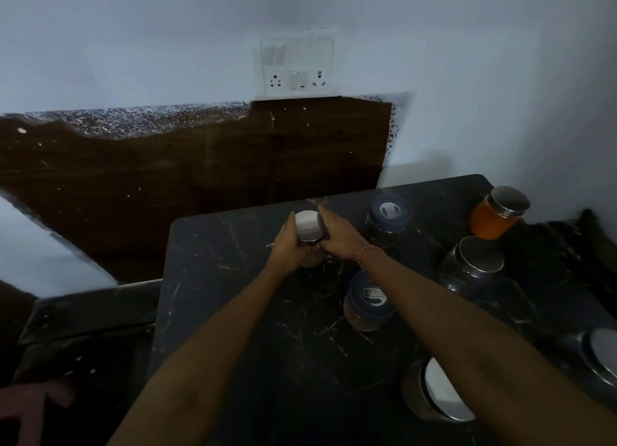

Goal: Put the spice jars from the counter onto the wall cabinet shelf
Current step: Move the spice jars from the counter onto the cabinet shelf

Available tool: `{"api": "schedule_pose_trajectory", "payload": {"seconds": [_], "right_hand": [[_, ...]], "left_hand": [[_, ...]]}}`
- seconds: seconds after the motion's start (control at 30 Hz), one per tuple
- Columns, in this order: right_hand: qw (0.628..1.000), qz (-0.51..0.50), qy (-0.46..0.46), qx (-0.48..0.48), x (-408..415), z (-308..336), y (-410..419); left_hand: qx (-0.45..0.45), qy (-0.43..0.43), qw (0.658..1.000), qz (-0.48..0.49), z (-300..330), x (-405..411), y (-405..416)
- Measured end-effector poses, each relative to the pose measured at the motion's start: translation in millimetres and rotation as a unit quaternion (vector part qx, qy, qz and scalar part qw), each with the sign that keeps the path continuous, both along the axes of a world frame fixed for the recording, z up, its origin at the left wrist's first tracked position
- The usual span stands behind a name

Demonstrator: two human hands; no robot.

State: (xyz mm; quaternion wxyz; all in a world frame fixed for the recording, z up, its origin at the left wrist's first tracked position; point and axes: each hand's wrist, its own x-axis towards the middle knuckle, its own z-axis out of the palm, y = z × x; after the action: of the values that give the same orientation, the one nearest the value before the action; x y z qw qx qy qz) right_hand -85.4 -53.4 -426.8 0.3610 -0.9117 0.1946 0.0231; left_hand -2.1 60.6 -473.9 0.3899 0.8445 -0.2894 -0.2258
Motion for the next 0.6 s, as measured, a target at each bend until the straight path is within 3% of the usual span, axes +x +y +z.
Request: {"api": "schedule_pose_trajectory", "payload": {"seconds": [0.27,0.4,0.5,0.6], "right_hand": [[0.996,-0.040,-0.045,0.062,2.3,1.1,3.6],[0.989,-0.048,-0.089,0.106,2.7,14.0,-3.6],[0.984,-0.007,-0.075,0.160,0.5,20.7,-3.5],[0.968,-0.001,-0.103,0.231,4.4,26.0,4.6]], "left_hand": [[-0.027,0.006,0.999,0.032,11.7,10.9,1.7],[-0.104,0.145,0.984,0.012,38.0,24.8,22.6],[-0.193,0.295,0.936,0.003,64.1,29.1,38.5],[-0.288,0.363,0.886,0.014,89.4,30.1,41.0]]}}
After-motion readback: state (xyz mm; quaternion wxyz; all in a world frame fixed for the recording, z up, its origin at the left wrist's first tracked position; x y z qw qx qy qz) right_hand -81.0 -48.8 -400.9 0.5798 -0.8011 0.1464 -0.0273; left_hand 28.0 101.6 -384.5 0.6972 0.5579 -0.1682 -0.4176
